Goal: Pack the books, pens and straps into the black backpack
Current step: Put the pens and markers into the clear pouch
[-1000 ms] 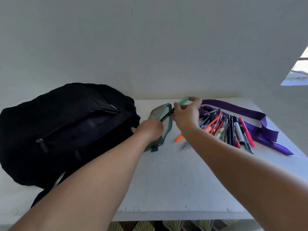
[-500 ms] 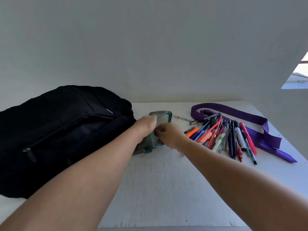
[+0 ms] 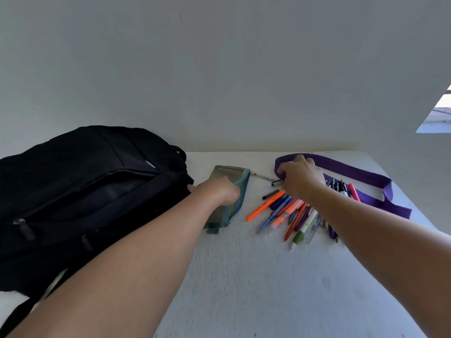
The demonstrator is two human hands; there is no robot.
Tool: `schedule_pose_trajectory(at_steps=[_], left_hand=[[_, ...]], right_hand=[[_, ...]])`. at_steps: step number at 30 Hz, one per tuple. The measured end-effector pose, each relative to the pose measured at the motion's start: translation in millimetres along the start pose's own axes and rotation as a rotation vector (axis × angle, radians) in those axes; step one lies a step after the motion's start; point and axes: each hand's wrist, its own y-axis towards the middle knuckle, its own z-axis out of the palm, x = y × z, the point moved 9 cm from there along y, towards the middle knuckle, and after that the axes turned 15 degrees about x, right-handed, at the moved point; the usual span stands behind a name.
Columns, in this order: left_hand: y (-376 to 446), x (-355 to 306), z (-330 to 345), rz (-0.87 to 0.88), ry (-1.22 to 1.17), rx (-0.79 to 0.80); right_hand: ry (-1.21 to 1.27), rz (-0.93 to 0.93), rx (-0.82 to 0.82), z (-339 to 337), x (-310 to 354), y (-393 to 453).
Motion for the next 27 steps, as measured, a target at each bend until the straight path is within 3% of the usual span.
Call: schedule_pose_trajectory(at_steps=[6, 13, 27], left_hand=[[11.3, -7.2, 0.1, 0.036, -0.03, -0.069], [11.2, -11.7, 0.4, 0.064, -0.003, -0.116], [9.9, 1.2, -13.6, 0.056, 0.0, -0.105]], right_hand=[[-0.164, -0.002, 0.047, 9.7, -6.5, 9.1], [-0.34, -0.131, 0.096, 13.8, 5.8, 13.0], [-0.308, -0.245, 0.138, 16.0, 19.2, 6.8]])
